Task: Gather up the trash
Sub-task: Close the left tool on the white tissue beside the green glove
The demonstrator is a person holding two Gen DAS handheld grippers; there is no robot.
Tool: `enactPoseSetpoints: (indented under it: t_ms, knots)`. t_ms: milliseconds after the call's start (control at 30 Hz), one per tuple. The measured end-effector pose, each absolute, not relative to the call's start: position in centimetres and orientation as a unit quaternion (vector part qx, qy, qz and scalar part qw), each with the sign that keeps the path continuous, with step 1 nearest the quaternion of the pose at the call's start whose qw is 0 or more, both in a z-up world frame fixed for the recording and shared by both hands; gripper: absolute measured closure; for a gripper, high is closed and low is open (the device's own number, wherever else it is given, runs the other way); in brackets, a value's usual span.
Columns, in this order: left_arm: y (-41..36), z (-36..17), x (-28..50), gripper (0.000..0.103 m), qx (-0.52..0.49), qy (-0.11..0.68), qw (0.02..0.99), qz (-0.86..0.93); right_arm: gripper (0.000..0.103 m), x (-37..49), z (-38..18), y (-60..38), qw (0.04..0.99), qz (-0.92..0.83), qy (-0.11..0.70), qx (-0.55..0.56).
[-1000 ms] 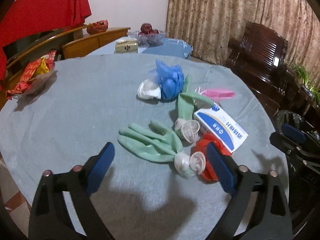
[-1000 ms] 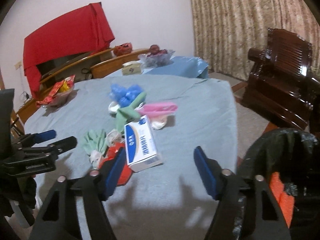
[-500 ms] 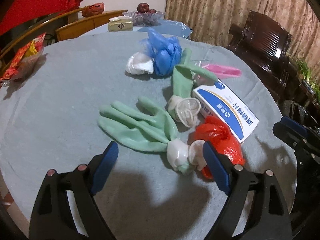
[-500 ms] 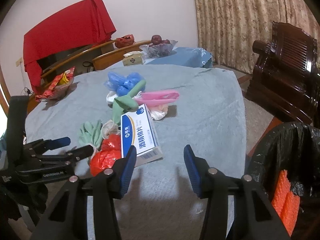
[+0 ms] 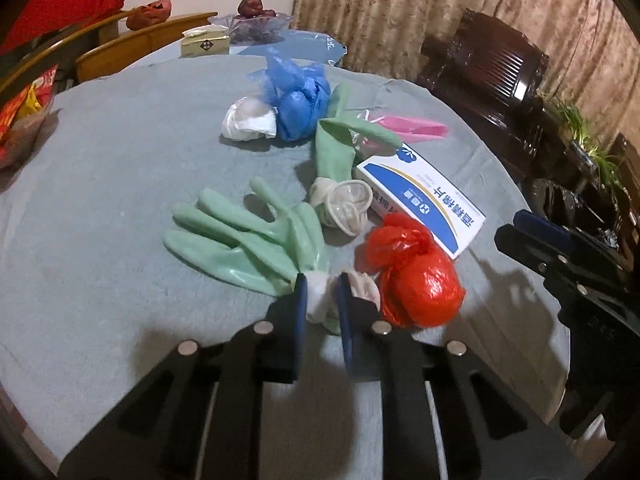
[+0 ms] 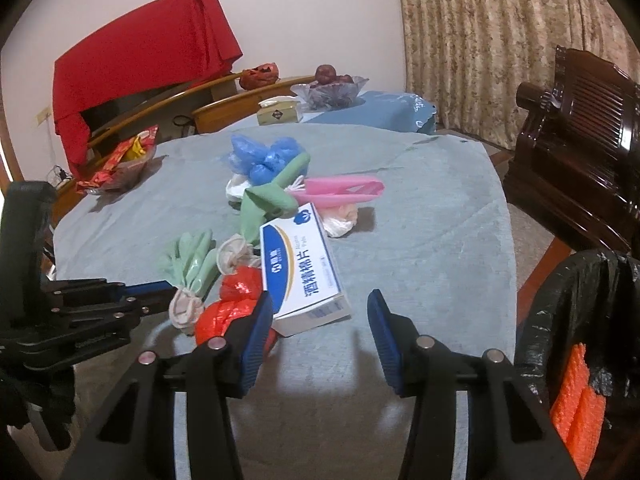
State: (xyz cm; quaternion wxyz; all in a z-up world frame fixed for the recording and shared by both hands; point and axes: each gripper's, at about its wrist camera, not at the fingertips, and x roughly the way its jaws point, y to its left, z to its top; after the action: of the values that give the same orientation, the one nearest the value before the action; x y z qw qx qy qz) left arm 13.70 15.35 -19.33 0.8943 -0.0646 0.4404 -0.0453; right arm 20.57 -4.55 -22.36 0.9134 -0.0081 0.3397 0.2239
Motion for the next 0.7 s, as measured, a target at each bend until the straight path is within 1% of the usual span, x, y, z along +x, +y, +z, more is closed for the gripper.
enactPoseSetpoints:
  t_ms: [67,167,200,233,300,400,433,500,567,633,667,700]
  knots:
    - [15.6,-19.1,13.3,0.088,-0.072,0.441,0.894,-0.044,0.054,20.4,-22.2,-4.5,0.914,0.224,0.339,-0.011]
    - [15.6,-19.0,13.0,0.076,-0.091,0.439,0.893,-0.040,0.054,20.3,-22.1,-4.8,0.915,0.220,0.337,-0.013]
    - [15.6,-19.0,13.1,0.064,-0.096,0.438,0.893,-0.038,0.054,20.4,-22.1,-5.0,0.916,0.218,0.337,-0.011]
    - [15.4,-19.1,13.2,0.055,-0.100,0.438,0.893,-0.034,0.054,20.4,-21.9,-5.2,0.917,0.216,0.336,-0.011]
    - [14.9,-19.3,13.6,0.053,-0.099,0.435,0.894,-0.025,0.054,20.3,-21.7,-5.5,0.918,0.212,0.334,-0.011]
    - [14.2,-19.9,14.2,0.042,-0.098,0.441,0.892,-0.015,0.054,20.3,-21.5,-5.8,0.920,0.209,0.332,-0.010]
    - [14.0,-20.2,14.4,0.041,-0.097,0.443,0.891,-0.009,0.054,20.3,-21.5,-5.9,0.920,0.208,0.332,-0.010]
    - [14.0,-20.7,14.7,0.041,-0.101,0.445,0.890,-0.006,0.054,20.3,-21.4,-6.0,0.921,0.207,0.331,-0.010]
    - [14.1,-21.1,14.9,0.044,-0.106,0.444,0.890,-0.008,0.054,20.3,-21.4,-6.0,0.920,0.207,0.331,-0.010]
    - [14.5,-21.3,14.8,0.060,-0.121,0.442,0.888,-0.027,0.054,20.2,-21.4,-6.0,0.920,0.208,0.331,-0.010]
    - [14.7,-21.3,14.8,0.065,-0.127,0.442,0.887,-0.034,0.054,20.2,-21.4,-6.0,0.920,0.208,0.331,-0.010]
    - [14.7,-21.2,14.7,0.069,-0.125,0.443,0.887,-0.039,0.054,20.2,-21.4,-5.9,0.920,0.209,0.332,-0.010]
